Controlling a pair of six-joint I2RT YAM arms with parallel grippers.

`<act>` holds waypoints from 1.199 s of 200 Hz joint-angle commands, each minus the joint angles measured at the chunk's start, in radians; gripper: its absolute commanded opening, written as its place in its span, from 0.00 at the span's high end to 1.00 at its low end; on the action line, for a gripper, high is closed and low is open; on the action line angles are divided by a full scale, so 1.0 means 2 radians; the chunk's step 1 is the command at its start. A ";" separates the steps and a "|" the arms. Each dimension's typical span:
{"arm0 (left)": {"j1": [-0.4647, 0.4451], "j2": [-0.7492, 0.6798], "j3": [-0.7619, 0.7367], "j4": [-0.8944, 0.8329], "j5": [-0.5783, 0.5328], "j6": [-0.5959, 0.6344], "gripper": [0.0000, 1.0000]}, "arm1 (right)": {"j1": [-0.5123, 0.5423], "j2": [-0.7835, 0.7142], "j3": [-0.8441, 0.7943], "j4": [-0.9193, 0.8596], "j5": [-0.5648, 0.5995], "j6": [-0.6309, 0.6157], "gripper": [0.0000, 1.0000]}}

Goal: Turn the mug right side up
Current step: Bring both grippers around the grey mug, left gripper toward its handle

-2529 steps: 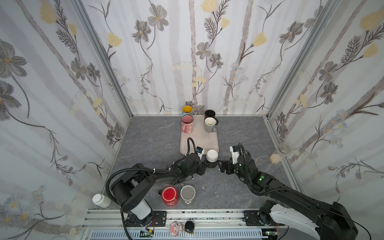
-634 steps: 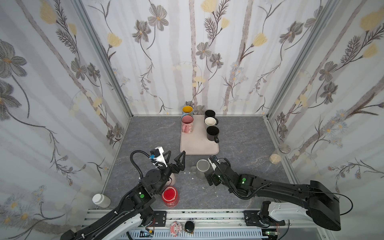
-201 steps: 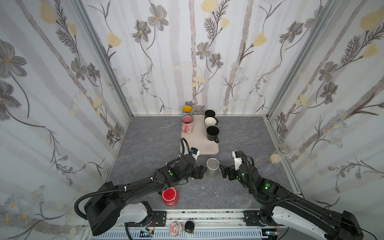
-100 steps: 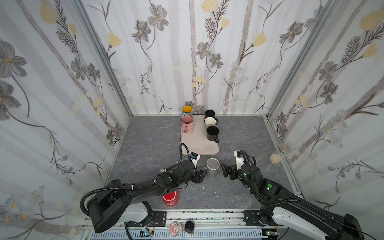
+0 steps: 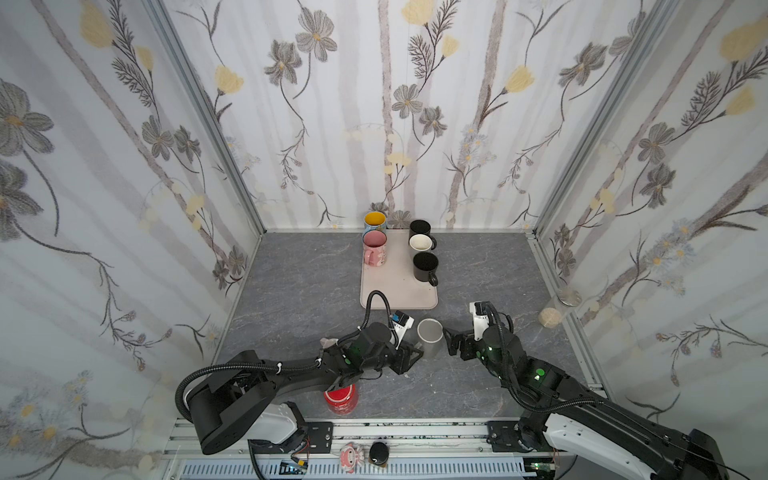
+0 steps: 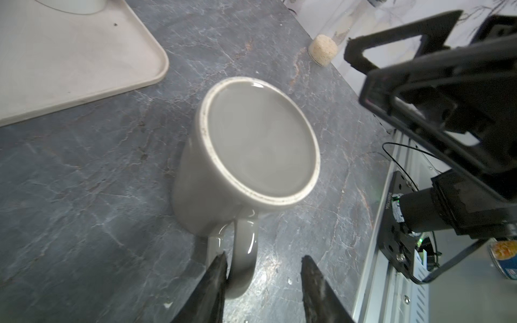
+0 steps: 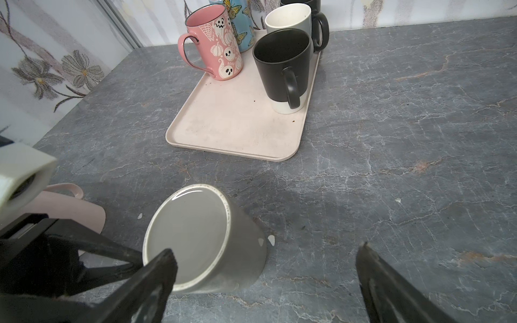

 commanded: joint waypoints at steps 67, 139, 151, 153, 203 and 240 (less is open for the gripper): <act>-0.055 -0.004 0.067 -0.153 -0.165 -0.005 0.38 | -0.020 0.003 -0.001 -0.002 0.010 0.000 0.00; -0.069 0.047 0.091 -0.153 -0.201 0.016 0.54 | -0.023 0.006 -0.001 0.001 0.003 0.001 0.00; -0.069 0.052 0.098 -0.153 -0.209 0.022 0.54 | -0.023 0.004 -0.002 0.000 0.001 0.002 0.00; -0.069 0.053 0.099 -0.153 -0.211 0.023 0.54 | -0.023 0.004 -0.002 0.000 0.001 0.002 0.00; -0.069 0.078 0.122 -0.160 -0.227 0.051 0.64 | -0.025 -0.004 -0.005 -0.001 -0.002 0.007 0.00; -0.071 0.086 0.120 -0.153 -0.240 0.059 0.73 | -0.025 -0.004 -0.005 -0.001 -0.007 0.009 0.00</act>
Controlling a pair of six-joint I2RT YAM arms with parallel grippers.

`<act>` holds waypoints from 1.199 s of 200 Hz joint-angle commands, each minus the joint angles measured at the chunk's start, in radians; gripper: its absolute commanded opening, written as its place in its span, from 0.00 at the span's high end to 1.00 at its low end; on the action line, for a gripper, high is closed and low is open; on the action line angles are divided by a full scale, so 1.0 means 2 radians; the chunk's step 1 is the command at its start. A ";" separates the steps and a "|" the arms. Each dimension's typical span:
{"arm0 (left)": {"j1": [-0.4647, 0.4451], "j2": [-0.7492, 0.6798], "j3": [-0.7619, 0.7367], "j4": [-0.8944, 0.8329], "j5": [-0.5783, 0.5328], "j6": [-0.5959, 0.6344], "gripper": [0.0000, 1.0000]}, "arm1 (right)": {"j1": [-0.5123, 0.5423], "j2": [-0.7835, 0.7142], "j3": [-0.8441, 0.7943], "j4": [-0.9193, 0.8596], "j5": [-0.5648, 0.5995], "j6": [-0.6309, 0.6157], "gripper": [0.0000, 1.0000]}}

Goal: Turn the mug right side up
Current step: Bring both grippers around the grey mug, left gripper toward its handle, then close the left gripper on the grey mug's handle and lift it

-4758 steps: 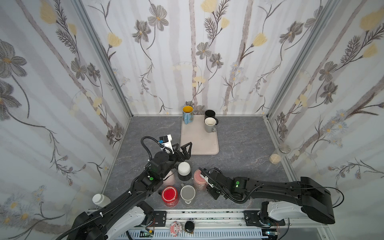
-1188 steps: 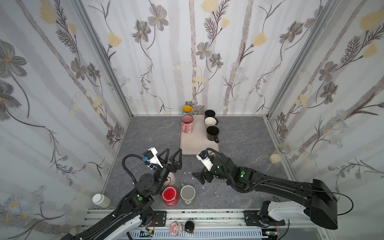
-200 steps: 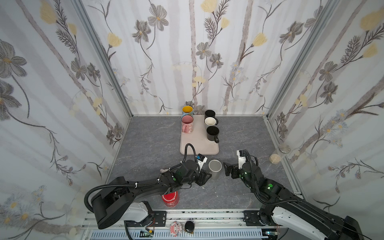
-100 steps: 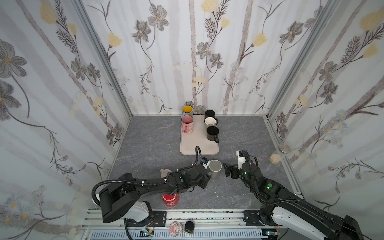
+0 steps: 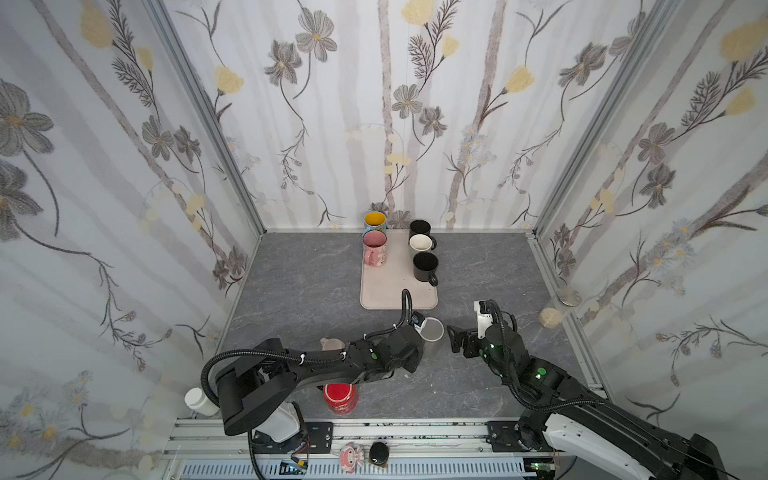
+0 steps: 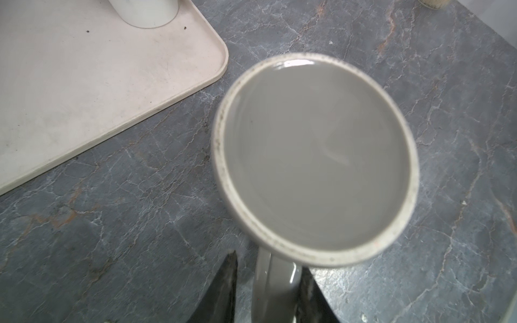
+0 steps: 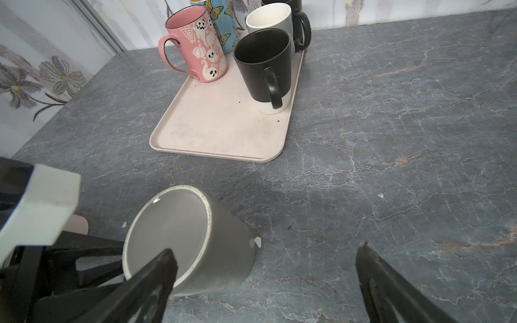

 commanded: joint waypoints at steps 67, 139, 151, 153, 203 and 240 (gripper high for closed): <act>-0.008 0.001 -0.011 0.044 -0.025 0.034 0.93 | -0.001 -0.006 -0.008 0.008 -0.008 0.007 0.00; -0.013 -0.034 -0.013 0.055 -0.052 0.032 1.00 | -0.001 -0.019 -0.025 0.050 -0.036 0.021 0.00; -0.010 -0.051 -0.015 0.061 -0.047 0.031 1.00 | -0.001 -0.027 -0.030 0.068 -0.053 0.020 0.00; -0.009 -0.054 -0.015 0.062 -0.046 0.030 1.00 | -0.001 -0.029 -0.031 0.070 -0.056 0.019 0.00; 0.046 -0.162 -0.038 0.119 -0.004 0.015 1.00 | -0.001 -0.044 -0.042 0.157 -0.131 0.021 0.00; 0.082 -0.233 -0.052 0.202 0.022 0.010 1.00 | 0.000 -0.015 -0.055 0.286 -0.196 0.055 0.04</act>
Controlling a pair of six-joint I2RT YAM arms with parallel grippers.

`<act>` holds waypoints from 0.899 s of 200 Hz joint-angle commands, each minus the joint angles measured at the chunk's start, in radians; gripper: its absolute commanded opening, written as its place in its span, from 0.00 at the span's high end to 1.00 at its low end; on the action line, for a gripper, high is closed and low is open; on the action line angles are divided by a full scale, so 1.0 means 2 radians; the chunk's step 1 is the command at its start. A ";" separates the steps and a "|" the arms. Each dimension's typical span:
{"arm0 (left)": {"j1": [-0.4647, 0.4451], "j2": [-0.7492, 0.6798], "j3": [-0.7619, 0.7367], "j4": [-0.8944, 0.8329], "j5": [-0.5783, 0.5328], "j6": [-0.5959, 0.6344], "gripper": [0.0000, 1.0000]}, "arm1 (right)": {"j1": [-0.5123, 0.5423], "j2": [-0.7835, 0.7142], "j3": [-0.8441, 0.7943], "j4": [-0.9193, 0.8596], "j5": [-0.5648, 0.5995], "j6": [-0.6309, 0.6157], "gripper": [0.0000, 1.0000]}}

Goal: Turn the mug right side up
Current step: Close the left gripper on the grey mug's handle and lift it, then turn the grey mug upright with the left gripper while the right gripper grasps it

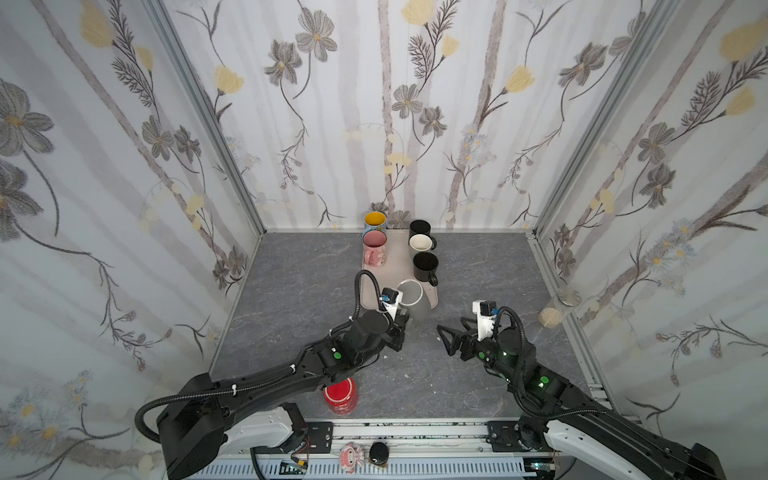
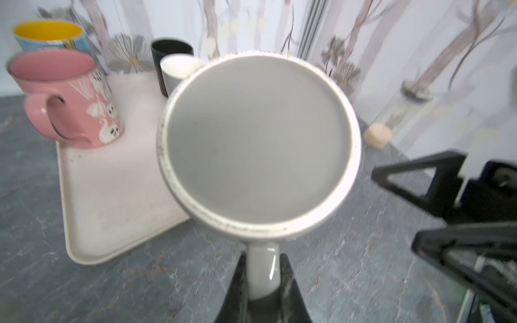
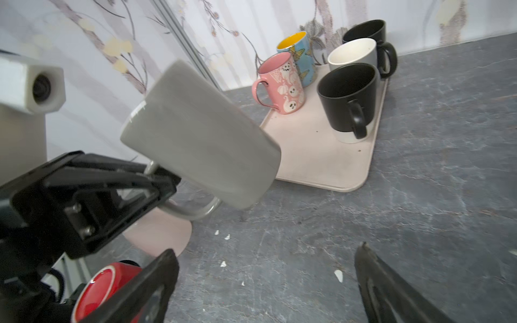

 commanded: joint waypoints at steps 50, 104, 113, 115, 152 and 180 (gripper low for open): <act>0.048 -0.061 -0.030 0.282 0.077 -0.048 1.00 | 0.001 0.102 0.022 0.290 -0.112 0.068 0.06; 0.049 -0.059 -0.044 0.413 0.101 -0.061 1.00 | 0.002 0.180 0.059 0.432 -0.147 0.113 0.07; 0.049 -0.056 -0.042 0.427 0.109 -0.064 1.00 | 0.001 0.194 0.069 0.448 -0.155 0.119 0.06; 0.049 -0.056 -0.042 0.429 0.111 -0.066 1.00 | 0.001 0.197 0.071 0.450 -0.156 0.121 0.06; 0.050 -0.047 -0.038 0.463 0.136 -0.080 1.00 | 0.003 0.238 0.095 0.539 -0.183 0.143 0.05; 0.049 -0.045 -0.038 0.475 0.145 -0.091 1.00 | 0.004 0.265 0.119 0.565 -0.194 0.155 0.08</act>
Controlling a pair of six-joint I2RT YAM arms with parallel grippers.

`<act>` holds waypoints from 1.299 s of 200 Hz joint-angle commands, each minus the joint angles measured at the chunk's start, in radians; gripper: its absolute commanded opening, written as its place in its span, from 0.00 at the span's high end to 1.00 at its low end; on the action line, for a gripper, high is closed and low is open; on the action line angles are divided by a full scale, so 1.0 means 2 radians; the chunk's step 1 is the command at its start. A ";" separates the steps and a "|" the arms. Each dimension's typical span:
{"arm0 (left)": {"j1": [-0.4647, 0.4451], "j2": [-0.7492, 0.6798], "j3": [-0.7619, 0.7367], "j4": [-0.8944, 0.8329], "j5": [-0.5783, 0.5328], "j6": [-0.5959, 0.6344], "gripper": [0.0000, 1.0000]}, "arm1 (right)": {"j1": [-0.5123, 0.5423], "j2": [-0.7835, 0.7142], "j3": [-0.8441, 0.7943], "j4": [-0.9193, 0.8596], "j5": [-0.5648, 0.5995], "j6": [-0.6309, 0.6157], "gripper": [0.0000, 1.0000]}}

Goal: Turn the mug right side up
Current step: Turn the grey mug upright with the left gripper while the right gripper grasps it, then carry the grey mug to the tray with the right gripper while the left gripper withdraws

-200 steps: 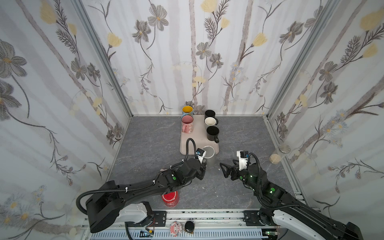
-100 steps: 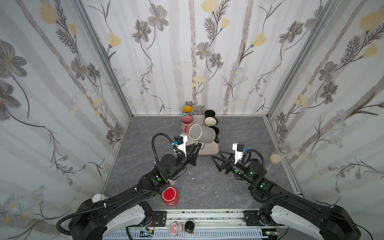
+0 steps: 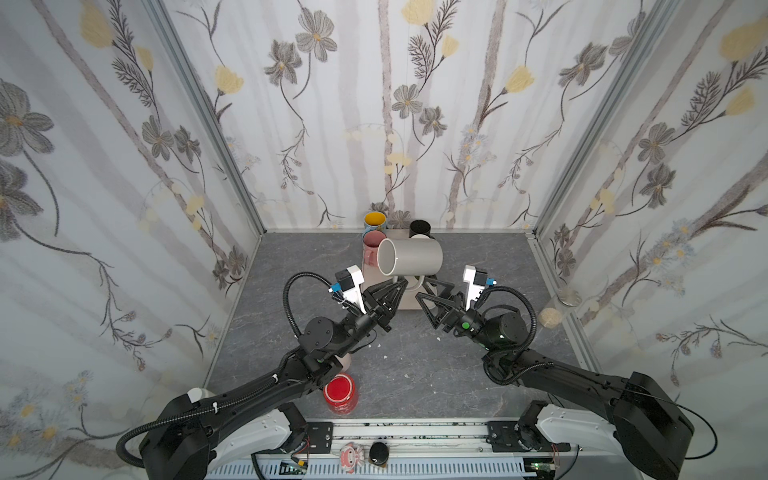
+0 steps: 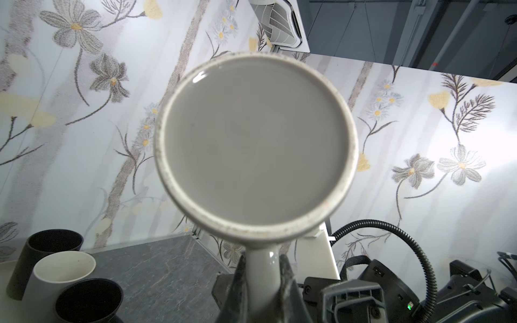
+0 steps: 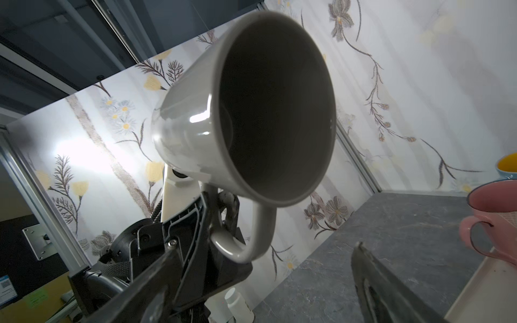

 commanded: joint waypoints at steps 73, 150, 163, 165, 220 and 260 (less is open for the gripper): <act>0.001 -0.006 0.002 0.080 0.015 -0.019 1.00 | 0.004 0.073 0.058 0.155 -0.046 0.060 0.46; 0.001 -0.019 -0.006 0.031 -0.031 -0.032 0.55 | 0.006 0.046 0.053 0.076 -0.011 0.029 1.00; 0.001 -0.027 -0.016 0.028 -0.048 -0.034 0.28 | 0.006 0.027 0.048 0.029 0.013 0.007 1.00; 0.001 -0.028 -0.017 0.028 -0.050 -0.035 0.24 | 0.006 0.024 0.048 0.024 0.016 0.002 1.00; 0.001 -0.063 -0.046 -0.028 -0.109 -0.041 0.00 | 0.002 -0.059 0.034 -0.176 0.140 -0.083 1.00; 0.000 -0.105 -0.066 -0.101 -0.172 -0.040 0.00 | -0.002 -0.072 0.061 -0.366 0.204 -0.153 1.00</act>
